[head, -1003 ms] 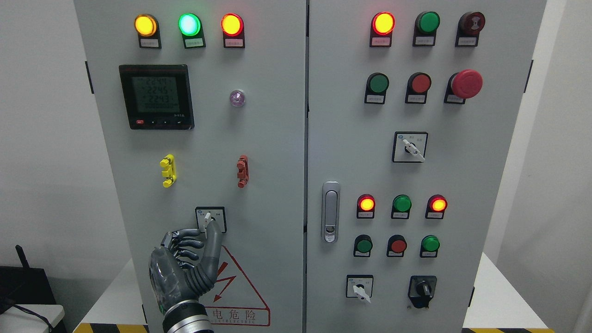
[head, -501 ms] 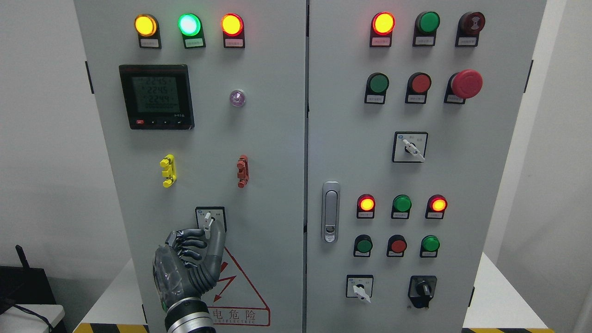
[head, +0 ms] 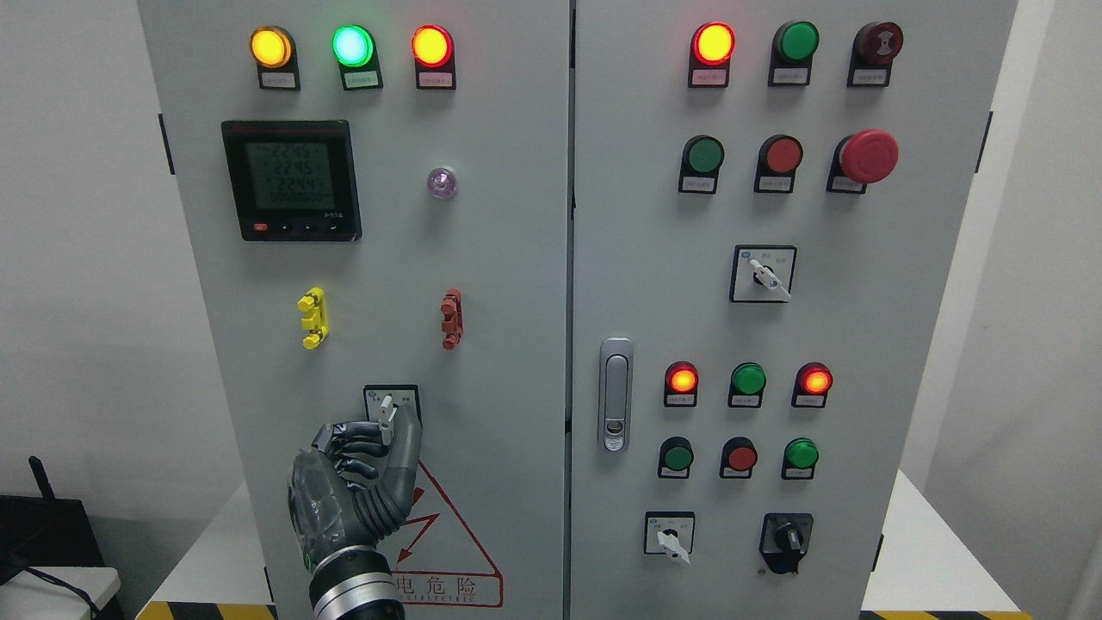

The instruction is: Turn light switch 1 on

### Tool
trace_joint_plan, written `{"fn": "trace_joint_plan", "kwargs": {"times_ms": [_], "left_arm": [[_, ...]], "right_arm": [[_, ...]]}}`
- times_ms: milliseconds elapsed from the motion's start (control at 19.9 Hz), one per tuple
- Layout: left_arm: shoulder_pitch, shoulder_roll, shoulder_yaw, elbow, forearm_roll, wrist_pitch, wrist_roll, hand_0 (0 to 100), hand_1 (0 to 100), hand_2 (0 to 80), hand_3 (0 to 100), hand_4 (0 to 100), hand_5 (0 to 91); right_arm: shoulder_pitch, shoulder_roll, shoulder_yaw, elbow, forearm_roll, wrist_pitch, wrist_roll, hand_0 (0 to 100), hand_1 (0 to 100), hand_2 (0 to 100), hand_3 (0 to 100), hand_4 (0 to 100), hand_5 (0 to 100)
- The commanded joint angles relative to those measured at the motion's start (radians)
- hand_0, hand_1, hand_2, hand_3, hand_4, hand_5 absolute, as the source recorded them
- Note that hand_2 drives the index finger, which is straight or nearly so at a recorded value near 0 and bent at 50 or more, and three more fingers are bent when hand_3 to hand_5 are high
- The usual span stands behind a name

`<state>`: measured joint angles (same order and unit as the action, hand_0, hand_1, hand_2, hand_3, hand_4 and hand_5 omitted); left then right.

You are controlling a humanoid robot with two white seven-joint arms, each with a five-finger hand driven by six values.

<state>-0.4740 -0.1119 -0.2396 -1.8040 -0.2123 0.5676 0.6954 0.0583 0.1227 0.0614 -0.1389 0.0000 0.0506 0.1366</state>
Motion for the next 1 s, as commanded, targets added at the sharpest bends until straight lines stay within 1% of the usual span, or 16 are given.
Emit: {"fn": "trace_joint_plan", "kwargs": {"times_ms": [0,802,952], "left_arm": [[-0.005,0.000,-0.001,0.005,-0.001,0.008,0.000,17,44,54.0,72,80,78.5],[-0.018,-0.002,-0.007,0.012,-0.007,0.009,-0.002,23,39,55.4,73,80,77.5],[-0.018,0.000,-0.007,0.012,-0.006,0.023,-0.002,24,38,55.4,73,80,76.9]], "right_arm": [[0.000,0.000,0.000,0.001,-0.017,0.000,0.000,12,39,0,0,0,0],[0.000,0.000,0.000,0.001,-0.018,0.000,0.001,12,39,0,0,0,0],[0.000,0.000,0.000,-0.001,-0.018,0.000,0.000,12,39,0,0,0,0]]}}
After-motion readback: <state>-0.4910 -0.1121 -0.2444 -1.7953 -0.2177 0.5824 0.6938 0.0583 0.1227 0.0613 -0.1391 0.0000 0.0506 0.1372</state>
